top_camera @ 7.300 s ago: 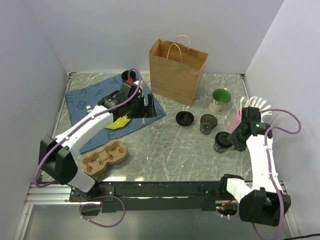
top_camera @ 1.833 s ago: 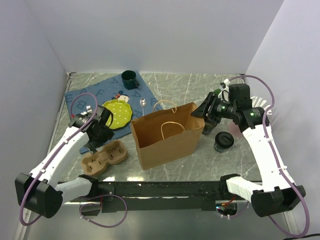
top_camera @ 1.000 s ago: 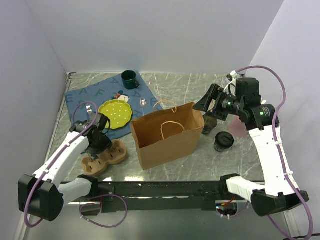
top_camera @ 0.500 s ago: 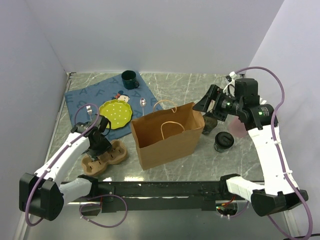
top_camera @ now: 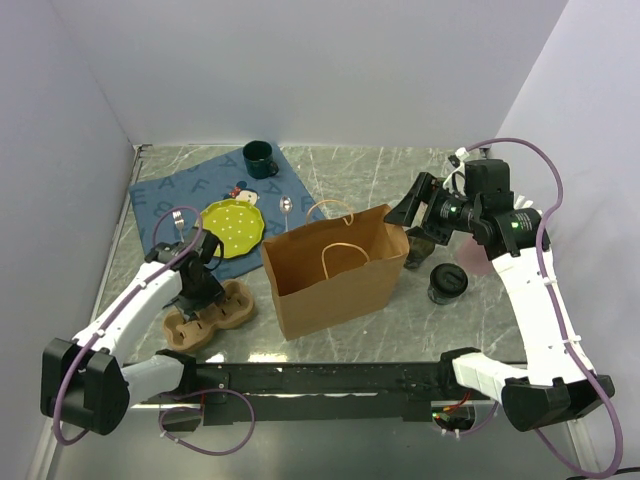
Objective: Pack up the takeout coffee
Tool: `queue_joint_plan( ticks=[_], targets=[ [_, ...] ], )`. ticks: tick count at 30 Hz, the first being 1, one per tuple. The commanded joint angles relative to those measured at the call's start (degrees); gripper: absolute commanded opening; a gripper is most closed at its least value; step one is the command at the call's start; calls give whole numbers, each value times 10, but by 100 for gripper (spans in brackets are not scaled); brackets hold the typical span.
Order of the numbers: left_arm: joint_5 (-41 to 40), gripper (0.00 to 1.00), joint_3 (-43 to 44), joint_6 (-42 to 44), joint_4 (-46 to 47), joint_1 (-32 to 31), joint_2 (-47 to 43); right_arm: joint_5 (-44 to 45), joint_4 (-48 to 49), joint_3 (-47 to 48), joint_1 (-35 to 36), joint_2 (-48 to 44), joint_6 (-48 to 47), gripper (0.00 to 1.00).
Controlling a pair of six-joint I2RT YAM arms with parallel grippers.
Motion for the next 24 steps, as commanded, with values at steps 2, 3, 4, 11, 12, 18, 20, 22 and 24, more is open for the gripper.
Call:
queue_joint_plan(
  ticks=[2, 3, 4, 11, 12, 18, 20, 22, 24],
  targets=[
    [3, 60, 9, 9, 17, 3, 11, 4, 20, 9, 4, 3, 0, 84],
    [4, 59, 10, 8, 17, 2, 12, 4, 20, 10, 4, 4, -1, 85],
    [1, 59, 12, 7, 16, 3, 12, 4, 20, 11, 4, 7, -2, 84],
    [5, 55, 11, 7, 17, 3, 12, 4, 21, 13, 3, 11, -7, 84],
    [6, 54, 11, 7, 17, 2, 13, 4, 21, 11, 4, 11, -6, 85],
    [-1, 46, 17, 0, 2, 3, 5, 4, 23, 12, 4, 15, -8, 84],
    [1, 42, 23, -7, -7, 3, -1, 4, 23, 12, 4, 16, -9, 84],
    [4, 40, 28, -11, -10, 3, -3, 4, 25, 11, 4, 16, -8, 84],
    [-1, 39, 35, -11, -20, 3, -1, 0, 27, 10, 4, 16, -7, 84]
  ],
)
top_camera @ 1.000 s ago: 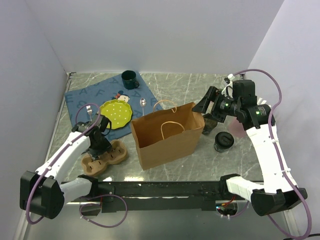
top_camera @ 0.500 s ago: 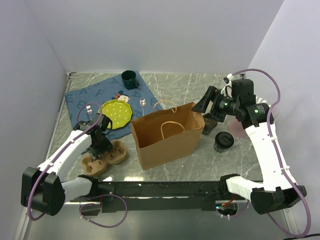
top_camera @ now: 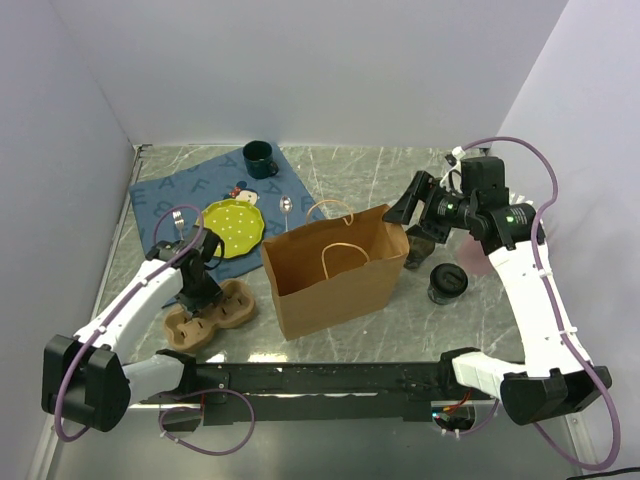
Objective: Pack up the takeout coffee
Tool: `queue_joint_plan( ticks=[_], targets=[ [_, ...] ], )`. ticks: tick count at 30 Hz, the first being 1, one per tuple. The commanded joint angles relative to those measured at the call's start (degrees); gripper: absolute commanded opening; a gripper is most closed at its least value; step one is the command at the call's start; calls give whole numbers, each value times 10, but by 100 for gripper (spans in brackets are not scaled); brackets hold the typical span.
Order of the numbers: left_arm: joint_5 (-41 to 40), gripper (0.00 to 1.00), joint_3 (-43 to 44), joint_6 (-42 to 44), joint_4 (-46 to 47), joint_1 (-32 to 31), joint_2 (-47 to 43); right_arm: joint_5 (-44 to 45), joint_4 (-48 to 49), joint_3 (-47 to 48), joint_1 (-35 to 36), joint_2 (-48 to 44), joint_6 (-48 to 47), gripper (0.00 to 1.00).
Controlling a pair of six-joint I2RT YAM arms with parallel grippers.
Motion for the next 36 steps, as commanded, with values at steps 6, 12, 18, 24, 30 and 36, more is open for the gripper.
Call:
queue_joint_plan(
  ticks=[6, 12, 18, 24, 30, 36],
  targets=[
    [-24, 40, 65, -7, -52, 3, -3, 1, 21, 14, 3, 3, -10, 84],
    [-19, 40, 81, -5, -67, 3, -2, 0, 22, 10, 4, 5, -12, 84],
    [-29, 37, 152, 2, -112, 3, -16, 7, 9, 23, 4, 10, -23, 84],
    [-15, 36, 239, 0, -159, 3, -23, 9, -4, 50, 4, 17, -30, 84],
    [49, 25, 333, 0, -160, 3, -49, 20, -24, 68, 5, 20, -41, 84],
    [144, 20, 413, -20, -162, 3, -54, 56, -47, 96, 7, 18, -61, 84]
  ],
)
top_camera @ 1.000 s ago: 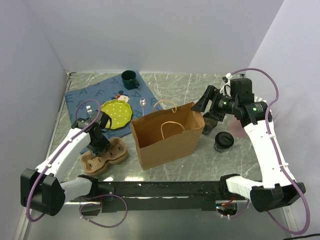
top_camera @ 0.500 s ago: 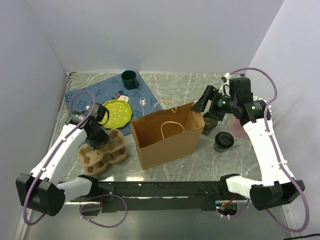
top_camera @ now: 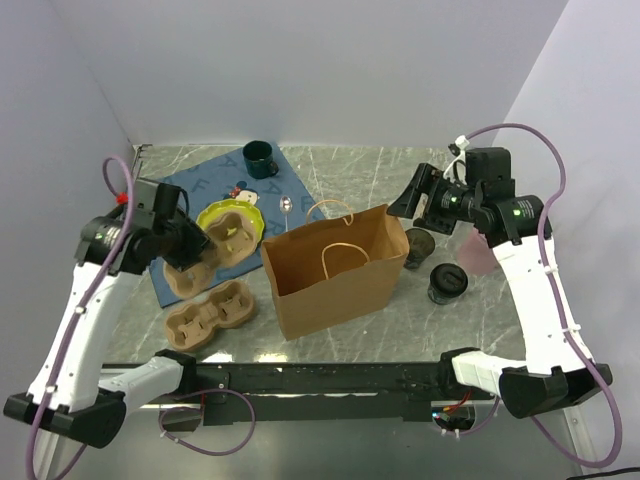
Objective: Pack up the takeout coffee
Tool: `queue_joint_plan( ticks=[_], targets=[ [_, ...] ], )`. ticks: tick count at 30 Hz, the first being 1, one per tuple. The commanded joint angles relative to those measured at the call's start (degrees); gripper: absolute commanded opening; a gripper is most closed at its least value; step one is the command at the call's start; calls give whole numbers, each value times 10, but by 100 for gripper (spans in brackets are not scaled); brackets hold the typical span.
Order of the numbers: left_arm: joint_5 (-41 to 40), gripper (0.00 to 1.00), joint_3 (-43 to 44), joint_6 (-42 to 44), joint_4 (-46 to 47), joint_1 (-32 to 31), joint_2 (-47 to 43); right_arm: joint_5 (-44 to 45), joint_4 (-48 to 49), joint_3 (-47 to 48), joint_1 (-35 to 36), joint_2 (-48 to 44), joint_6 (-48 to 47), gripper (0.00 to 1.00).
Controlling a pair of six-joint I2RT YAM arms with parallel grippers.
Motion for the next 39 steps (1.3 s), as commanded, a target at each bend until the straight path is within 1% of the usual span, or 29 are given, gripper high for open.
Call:
queue_joint_plan(
  ticks=[1, 6, 8, 9, 14, 15, 16, 20, 23, 24, 25, 26, 28, 30, 31, 32, 34, 35, 36, 37, 38, 39],
  targets=[
    [81, 20, 63, -18, -24, 2, -10, 31, -15, 35, 5, -4, -25, 84],
    [118, 20, 150, -20, -24, 3, -5, 27, -11, 33, 18, -24, -32, 84],
    [139, 22, 169, -20, -23, 3, 2, 25, -12, 37, 21, -33, -37, 84],
    [166, 23, 187, -11, -24, 3, 8, 26, -12, 39, 23, -37, -40, 84],
    [254, 24, 245, 5, -23, 2, 21, 44, -8, 59, 32, -50, -54, 84],
    [268, 23, 251, 6, -23, 3, 26, 44, -9, 64, 34, -49, -55, 84],
    [300, 23, 255, 4, -23, 3, 29, 44, -14, 81, 37, -46, -57, 84],
    [355, 22, 269, -15, -9, 3, 29, 36, -33, 123, 59, -38, -73, 84],
    [373, 22, 273, -36, 9, 2, 25, 17, 4, 116, 70, -59, -99, 85],
    [383, 22, 267, -39, 28, 2, 24, -2, 19, 108, 74, -67, -110, 84],
    [399, 22, 261, -42, 37, 2, 23, -15, 47, 101, 77, -74, -139, 84],
    [401, 22, 248, -47, 43, 2, 23, -31, 62, 94, 82, -90, -151, 84],
    [405, 22, 242, -47, 52, 0, 26, -104, 104, 70, 84, -110, -186, 84],
    [398, 22, 248, -47, 56, -7, 40, -166, 131, 42, 84, -122, -211, 83],
    [393, 23, 257, -50, 61, -14, 45, -212, 159, 33, 84, -131, -215, 84],
    [380, 23, 263, -61, 65, -26, 51, -229, 174, 19, 86, -136, -215, 83],
    [367, 23, 276, -80, 72, -47, 69, -258, 208, -12, 89, -153, -216, 82],
    [357, 22, 279, -97, 85, -82, 74, -260, 230, -18, 91, -156, -216, 82],
    [332, 22, 277, -103, 90, -101, 81, -262, 236, -28, 98, -160, -223, 82],
    [321, 22, 275, -107, 93, -120, 86, -262, 236, -30, 100, -162, -233, 83],
    [312, 22, 263, -116, 100, -153, 89, -253, 221, -31, 104, -162, -243, 83],
    [296, 22, 255, -122, 105, -165, 93, -252, 210, -27, 113, -160, -264, 83]
  ],
)
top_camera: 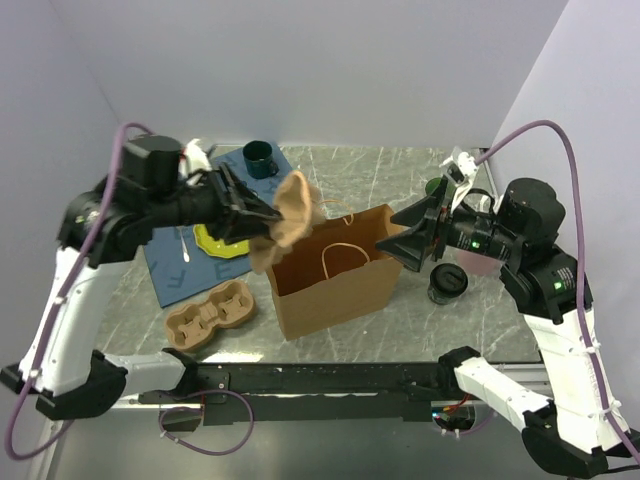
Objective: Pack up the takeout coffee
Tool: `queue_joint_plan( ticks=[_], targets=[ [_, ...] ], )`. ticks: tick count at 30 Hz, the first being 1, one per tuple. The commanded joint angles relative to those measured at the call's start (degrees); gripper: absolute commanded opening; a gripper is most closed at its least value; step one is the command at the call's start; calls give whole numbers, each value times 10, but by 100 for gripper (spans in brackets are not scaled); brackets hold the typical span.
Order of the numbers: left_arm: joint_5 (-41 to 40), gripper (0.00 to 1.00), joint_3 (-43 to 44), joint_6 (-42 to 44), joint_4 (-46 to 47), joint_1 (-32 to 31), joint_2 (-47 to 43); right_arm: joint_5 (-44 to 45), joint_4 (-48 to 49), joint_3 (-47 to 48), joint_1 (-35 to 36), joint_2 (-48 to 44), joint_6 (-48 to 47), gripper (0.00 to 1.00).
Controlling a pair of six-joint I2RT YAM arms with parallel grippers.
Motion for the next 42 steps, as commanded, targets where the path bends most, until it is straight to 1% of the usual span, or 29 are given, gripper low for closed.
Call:
queue_joint_plan(
  ticks=[1, 2, 3, 5, 8, 11, 13, 15, 17, 21, 23, 26, 29, 30, 32, 33, 35, 36, 39, 42],
  targets=[
    [-51, 22, -9, -57, 49, -76, 11, -36, 30, 0, 24, -1, -72, 83],
    [-64, 22, -17, -74, 57, -94, 9, -31, 22, 0, 33, -3, -76, 84],
    [-83, 22, -18, -79, 62, -99, 7, -22, 17, -7, 40, -6, -107, 84],
    [-95, 22, -16, -86, 56, -109, 10, -1, 15, -18, 53, -18, -126, 85],
    [-108, 23, -34, -96, 62, -132, 16, -3, 15, -38, 67, -20, -165, 85],
    [-118, 23, -45, -98, 68, -141, 26, 5, 51, -63, 82, -25, -179, 84],
    [-123, 24, -30, -90, 54, -144, 38, 10, 77, -77, 90, -26, -189, 82],
    [-134, 23, -15, -75, 41, -148, 56, 12, 85, -79, 103, -24, -201, 82],
    [-142, 23, -6, -68, 34, -149, 64, 33, 86, -79, 119, -16, -212, 81],
    [-139, 22, -25, -69, 56, -149, 61, 49, 81, -76, 145, -8, -265, 80],
    [-137, 22, -37, -71, 67, -150, 58, 55, 85, -74, 155, -6, -279, 81],
    [-138, 23, -43, -70, 72, -150, 58, 80, 81, -56, 166, 5, -293, 78],
    [-139, 23, -41, -67, 71, -150, 61, 64, 71, -47, 173, 16, -311, 70],
    [-139, 23, -41, -67, 70, -150, 61, 62, 65, -45, 177, 18, -323, 60],
    [-141, 23, -40, -66, 69, -150, 63, 64, 63, -45, 187, 17, -328, 46],
    [-142, 23, -38, -65, 68, -150, 64, 66, 63, -48, 189, 14, -329, 35],
    [-141, 22, -35, -66, 63, -151, 67, 68, 69, -66, 196, -2, -329, 27],
    [-140, 22, -36, -66, 63, -152, 68, 72, 73, -74, 200, -13, -328, 20],
    [-147, 22, -36, -68, 55, -155, 71, 82, 87, -99, 214, -33, -331, 11],
    [-155, 22, -33, -69, 51, -155, 72, 97, 97, -119, 228, -51, -341, 6]
  ],
)
